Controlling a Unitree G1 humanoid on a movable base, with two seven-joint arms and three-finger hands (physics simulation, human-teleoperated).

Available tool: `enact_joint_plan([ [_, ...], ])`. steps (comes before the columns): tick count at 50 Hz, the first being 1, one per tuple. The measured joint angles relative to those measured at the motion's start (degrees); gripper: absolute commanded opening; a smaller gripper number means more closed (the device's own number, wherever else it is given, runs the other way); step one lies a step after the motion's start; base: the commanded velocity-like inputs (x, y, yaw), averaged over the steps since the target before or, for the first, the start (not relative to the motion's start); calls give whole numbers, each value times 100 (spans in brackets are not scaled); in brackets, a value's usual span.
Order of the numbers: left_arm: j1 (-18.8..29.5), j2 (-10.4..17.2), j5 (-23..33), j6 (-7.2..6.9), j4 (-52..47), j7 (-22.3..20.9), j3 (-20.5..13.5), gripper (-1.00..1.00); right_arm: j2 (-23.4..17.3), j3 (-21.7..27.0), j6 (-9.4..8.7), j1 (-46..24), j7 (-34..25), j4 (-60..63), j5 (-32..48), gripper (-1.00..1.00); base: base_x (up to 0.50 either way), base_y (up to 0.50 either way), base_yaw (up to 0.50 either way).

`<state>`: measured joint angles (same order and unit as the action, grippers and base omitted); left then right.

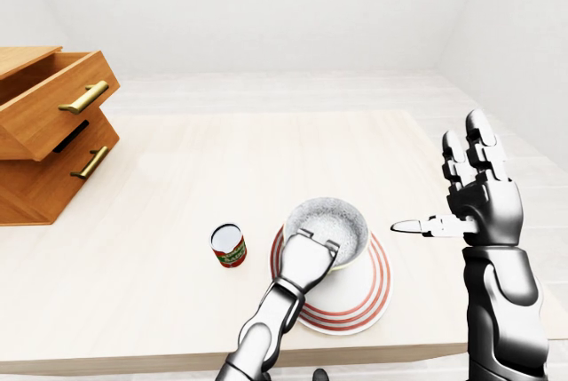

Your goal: Put the bowl on the plate.

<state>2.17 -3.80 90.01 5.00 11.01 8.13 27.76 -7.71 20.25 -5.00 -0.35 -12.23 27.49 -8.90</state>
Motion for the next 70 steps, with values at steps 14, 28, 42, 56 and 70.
enact_joint_plan([
  [14,-42,23,-9,0,-4,-16,-24,-10,-4,-1,0,-1,2,-8,-3,100,0,0,0],
  [28,-159,85,8,0,-336,-193,-6,-2,-14,18,0,-4,7,63,-13,100,0,0,0],
  [42,-206,131,4,0,-588,-327,-9,0,-17,30,0,-15,4,83,-15,100,0,0,0],
  [56,-311,212,-37,0,-1065,-574,-40,22,-15,25,0,-21,12,79,-20,100,0,0,0],
  [70,-432,308,-130,0,-1699,-902,-101,24,-7,12,0,-15,19,88,-20,100,0,0,0],
])
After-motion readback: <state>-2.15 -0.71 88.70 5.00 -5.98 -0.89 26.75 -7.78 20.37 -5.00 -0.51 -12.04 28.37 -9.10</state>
